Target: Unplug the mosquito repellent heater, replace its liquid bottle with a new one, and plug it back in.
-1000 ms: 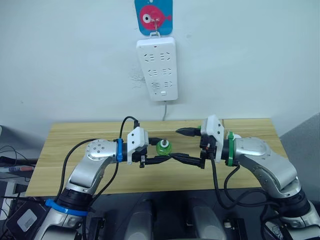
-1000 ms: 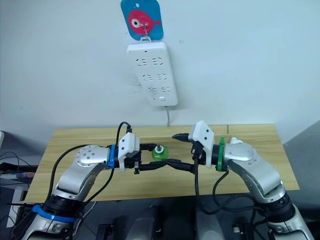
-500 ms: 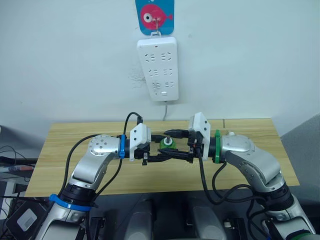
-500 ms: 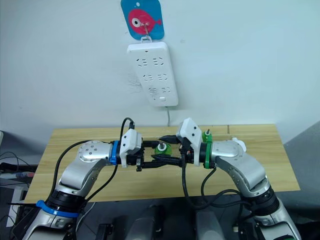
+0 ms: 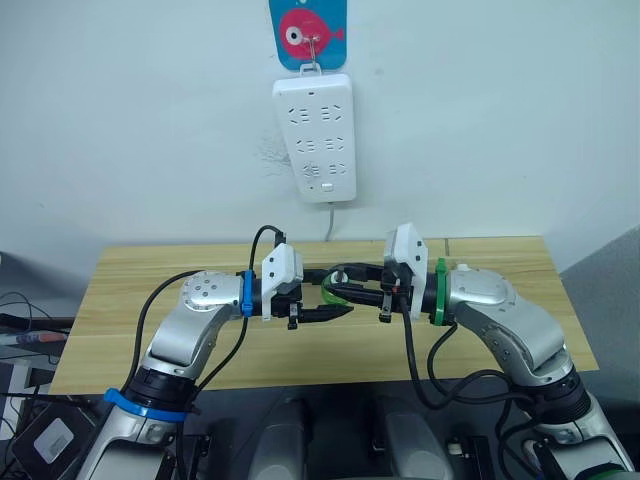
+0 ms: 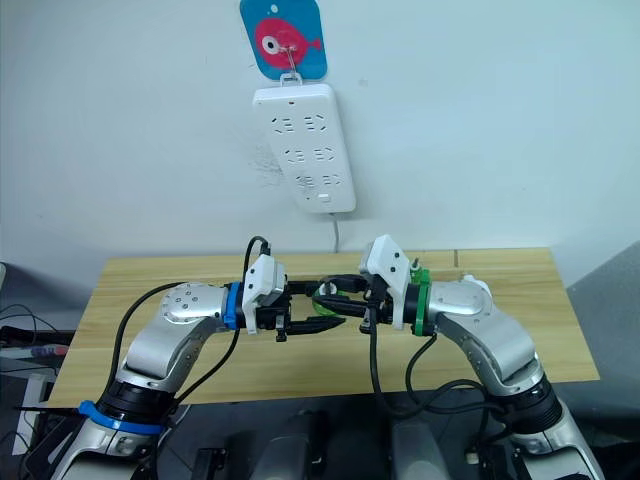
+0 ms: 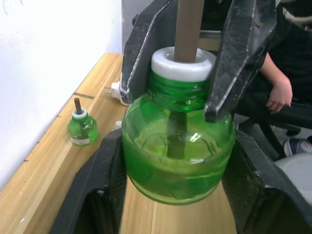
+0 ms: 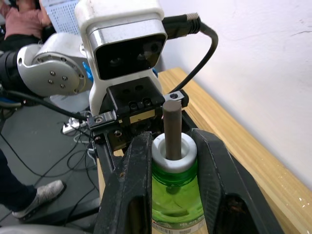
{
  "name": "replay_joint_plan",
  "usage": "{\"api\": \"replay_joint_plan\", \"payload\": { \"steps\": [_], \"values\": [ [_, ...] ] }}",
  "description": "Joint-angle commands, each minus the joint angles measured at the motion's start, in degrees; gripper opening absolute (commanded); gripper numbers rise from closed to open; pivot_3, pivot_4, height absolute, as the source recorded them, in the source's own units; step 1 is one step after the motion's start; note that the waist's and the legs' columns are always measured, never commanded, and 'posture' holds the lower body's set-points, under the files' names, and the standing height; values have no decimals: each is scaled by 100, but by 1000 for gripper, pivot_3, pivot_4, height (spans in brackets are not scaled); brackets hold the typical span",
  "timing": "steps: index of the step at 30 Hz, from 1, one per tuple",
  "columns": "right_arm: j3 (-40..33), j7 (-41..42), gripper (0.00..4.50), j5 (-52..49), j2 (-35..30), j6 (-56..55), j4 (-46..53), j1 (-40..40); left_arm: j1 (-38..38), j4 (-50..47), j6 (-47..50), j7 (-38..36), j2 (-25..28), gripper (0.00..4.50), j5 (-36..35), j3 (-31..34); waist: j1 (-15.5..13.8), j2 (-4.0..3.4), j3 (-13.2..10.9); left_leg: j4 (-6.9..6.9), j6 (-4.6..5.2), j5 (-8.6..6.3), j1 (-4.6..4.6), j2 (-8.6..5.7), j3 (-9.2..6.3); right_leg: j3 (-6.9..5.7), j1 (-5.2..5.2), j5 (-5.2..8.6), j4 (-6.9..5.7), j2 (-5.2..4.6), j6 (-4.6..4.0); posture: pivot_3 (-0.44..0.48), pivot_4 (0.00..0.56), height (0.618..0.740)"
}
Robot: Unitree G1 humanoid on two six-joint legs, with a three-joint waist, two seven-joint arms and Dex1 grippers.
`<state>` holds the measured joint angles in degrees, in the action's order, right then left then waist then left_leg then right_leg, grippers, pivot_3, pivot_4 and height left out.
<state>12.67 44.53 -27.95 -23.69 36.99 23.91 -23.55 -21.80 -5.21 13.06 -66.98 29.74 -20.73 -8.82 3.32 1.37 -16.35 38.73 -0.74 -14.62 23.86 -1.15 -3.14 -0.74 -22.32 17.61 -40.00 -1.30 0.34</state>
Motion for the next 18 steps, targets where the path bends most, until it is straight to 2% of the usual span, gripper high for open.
{"api": "replay_joint_plan", "payload": {
  "steps": [1,3,6,11,18],
  "values": [
    [-479,-145,852,-410,-4,224,228,73,-43,-99,63,-2,61,3869,-164,153,0,1,1,0,0,0,0,0,1,1,0,0,0,0,0,-116,233,740],
    [-872,-354,852,-751,23,528,243,118,2,-6,361,-29,173,4473,-264,201,0,1,1,0,0,0,0,-1,3,2,1,0,1,-1,0,-116,233,740],
    [-1463,-774,852,-1337,130,1042,250,133,64,-17,913,185,175,4484,-500,322,1,0,1,0,0,0,-1,-1,2,2,1,0,-1,0,0,-122,230,740],
    [-2609,-2577,852,-3205,1121,1935,298,397,-26,-585,3051,1587,-529,4484,-1975,1011,6,2,2,0,0,0,2,0,-3,0,1,0,-2,0,0,-132,223,740],
    [-2819,-4582,852,-4995,2003,1753,435,549,-192,-1047,4719,3031,-1292,4484,-3792,1744,37,1,8,5,0,0,1,0,3,3,0,-3,-11,0,4,-130,218,740]
  ]
}}
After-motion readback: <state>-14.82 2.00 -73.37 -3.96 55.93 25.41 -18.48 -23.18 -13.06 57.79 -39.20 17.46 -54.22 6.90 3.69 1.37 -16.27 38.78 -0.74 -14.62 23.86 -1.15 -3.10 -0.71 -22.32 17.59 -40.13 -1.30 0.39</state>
